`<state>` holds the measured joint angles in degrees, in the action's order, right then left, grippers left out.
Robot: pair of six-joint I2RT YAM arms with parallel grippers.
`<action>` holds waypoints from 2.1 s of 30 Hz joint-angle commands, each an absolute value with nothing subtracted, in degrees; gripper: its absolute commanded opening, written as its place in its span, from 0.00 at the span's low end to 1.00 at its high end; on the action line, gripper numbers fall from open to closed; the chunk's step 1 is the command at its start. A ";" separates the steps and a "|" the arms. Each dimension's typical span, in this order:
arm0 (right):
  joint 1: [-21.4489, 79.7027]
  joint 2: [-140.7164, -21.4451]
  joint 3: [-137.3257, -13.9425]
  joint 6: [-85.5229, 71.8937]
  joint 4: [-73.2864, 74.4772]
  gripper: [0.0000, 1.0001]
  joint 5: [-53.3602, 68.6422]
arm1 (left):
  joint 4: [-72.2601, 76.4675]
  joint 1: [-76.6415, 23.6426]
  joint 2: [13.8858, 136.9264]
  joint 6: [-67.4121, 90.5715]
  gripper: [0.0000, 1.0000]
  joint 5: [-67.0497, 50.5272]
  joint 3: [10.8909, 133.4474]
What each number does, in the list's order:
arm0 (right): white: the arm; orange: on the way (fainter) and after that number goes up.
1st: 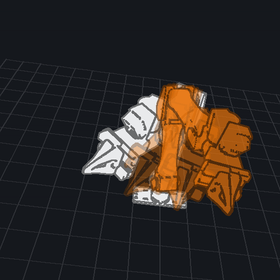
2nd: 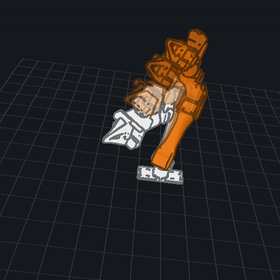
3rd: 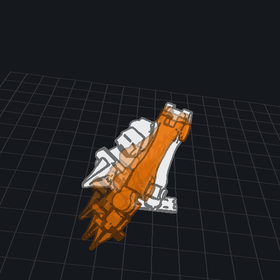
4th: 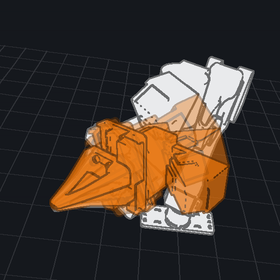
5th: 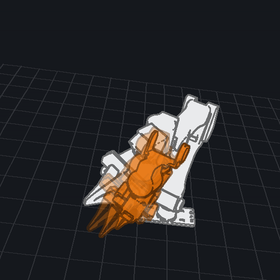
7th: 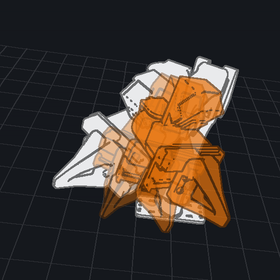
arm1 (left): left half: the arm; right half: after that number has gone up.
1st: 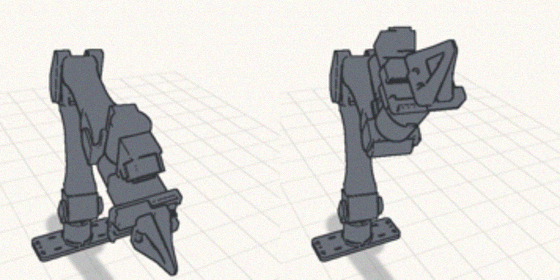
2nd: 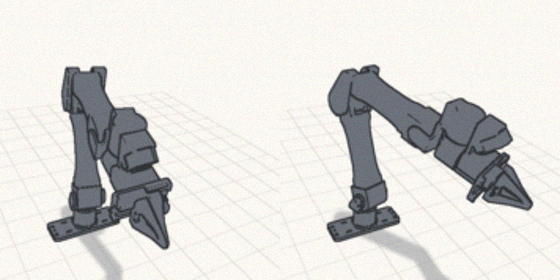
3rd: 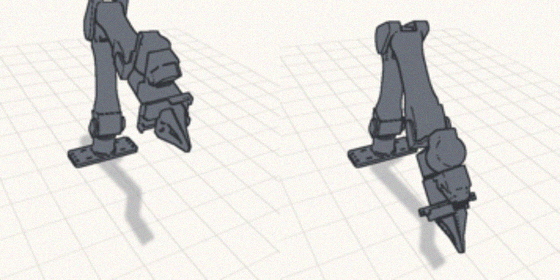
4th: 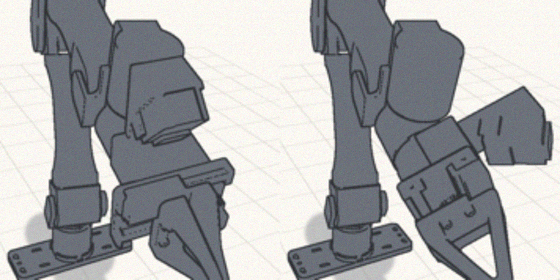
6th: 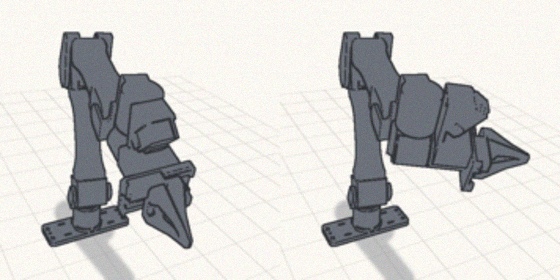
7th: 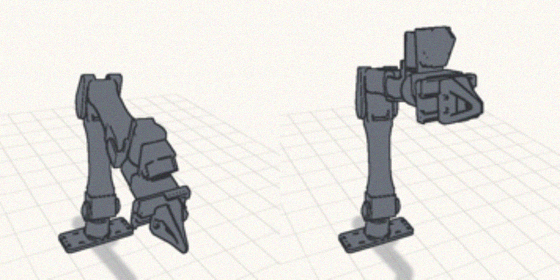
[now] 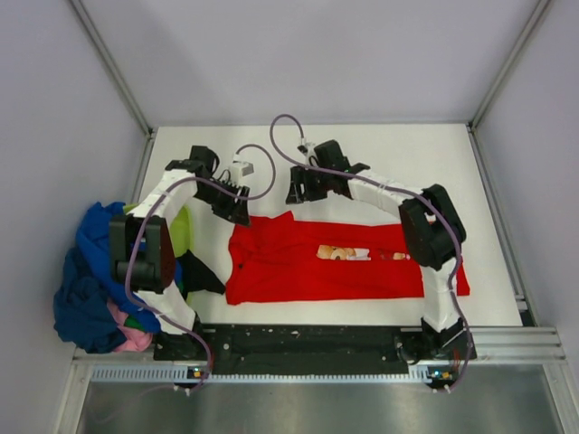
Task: Fold and stack the t-shirts
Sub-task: Fold the other side of the tshirt into a rectangle
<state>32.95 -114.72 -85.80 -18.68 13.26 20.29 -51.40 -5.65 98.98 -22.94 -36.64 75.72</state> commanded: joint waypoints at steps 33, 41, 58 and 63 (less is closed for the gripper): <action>46.58 -103.98 -61.44 -11.87 9.23 0.11 34.10 | -53.52 -4.92 97.30 -27.42 0.54 -38.93 75.15; 49.31 -101.26 -56.61 -8.70 11.16 0.36 36.21 | -53.88 -9.92 93.35 -31.72 0.56 -40.07 71.64; 29.10 -79.71 -35.59 -32.08 -12.33 0.04 28.43 | -41.66 -29.17 100.45 -28.12 0.62 -33.75 72.33; 26.90 -80.42 -37.17 -32.69 -3.62 0.00 15.67 | -41.57 -33.48 104.06 -30.05 0.59 -30.68 71.28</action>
<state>28.10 -80.34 -35.29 -29.87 -7.57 27.57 -42.76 -30.59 102.41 -28.67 -32.86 70.52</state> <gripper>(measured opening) 0.003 0.608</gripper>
